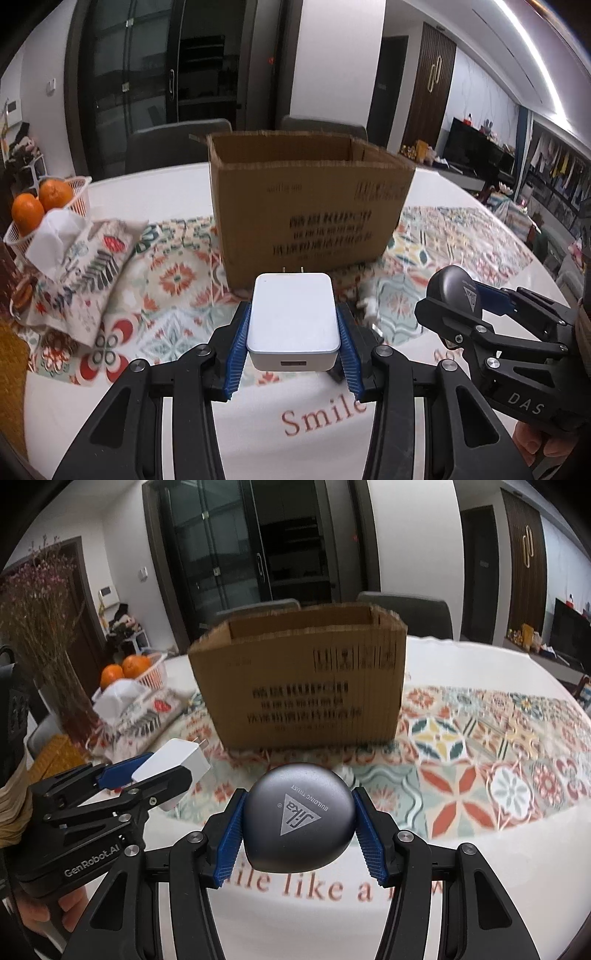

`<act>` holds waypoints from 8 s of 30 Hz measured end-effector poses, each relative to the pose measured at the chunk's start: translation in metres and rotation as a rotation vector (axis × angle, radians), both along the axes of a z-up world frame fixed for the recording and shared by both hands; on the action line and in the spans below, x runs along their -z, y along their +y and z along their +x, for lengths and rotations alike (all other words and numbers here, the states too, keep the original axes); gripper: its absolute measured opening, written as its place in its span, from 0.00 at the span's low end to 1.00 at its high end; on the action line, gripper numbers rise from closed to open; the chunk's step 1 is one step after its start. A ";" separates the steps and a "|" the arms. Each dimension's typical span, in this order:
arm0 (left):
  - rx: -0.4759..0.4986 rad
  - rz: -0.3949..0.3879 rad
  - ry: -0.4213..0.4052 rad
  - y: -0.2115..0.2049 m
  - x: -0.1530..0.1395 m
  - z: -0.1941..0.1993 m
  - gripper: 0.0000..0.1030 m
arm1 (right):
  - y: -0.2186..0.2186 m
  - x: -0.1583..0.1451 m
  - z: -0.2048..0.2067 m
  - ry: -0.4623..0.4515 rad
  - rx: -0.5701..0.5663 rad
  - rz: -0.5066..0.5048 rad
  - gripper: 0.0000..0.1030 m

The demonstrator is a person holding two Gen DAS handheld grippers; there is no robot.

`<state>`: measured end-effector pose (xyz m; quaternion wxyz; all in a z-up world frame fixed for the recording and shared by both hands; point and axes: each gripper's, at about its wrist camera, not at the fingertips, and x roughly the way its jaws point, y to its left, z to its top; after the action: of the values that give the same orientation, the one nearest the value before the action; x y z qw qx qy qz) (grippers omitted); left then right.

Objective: Organize rigid objects
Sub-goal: 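Lift and carry the white charger and grey puck over the box with both grippers, then lower both items into the box and open both grippers, then withdraw both grippers toward the black clip device and white figurine, then grasp the black clip device with the left gripper while the right grasps the white figurine, then lift and carry the black device and white figurine over the box with both grippers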

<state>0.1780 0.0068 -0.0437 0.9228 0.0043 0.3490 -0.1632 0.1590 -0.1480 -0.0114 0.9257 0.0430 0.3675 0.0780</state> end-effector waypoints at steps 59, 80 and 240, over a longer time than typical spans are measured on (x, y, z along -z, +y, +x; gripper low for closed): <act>-0.056 0.041 -0.058 -0.038 -0.058 0.155 0.42 | -0.038 -0.056 0.175 -0.112 -0.020 -0.005 0.55; -0.055 0.067 0.017 -0.043 -0.040 0.175 0.49 | -0.042 -0.033 0.200 -0.019 -0.029 -0.012 0.58; -0.276 0.078 -0.065 -0.044 -0.014 0.015 0.74 | -0.040 -0.012 0.050 -0.018 -0.168 -0.109 0.52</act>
<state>0.1925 -0.0374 -0.0298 0.9463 -0.0026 0.3225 -0.0208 0.2095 -0.1883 0.0001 0.9201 -0.0390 0.3653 0.1359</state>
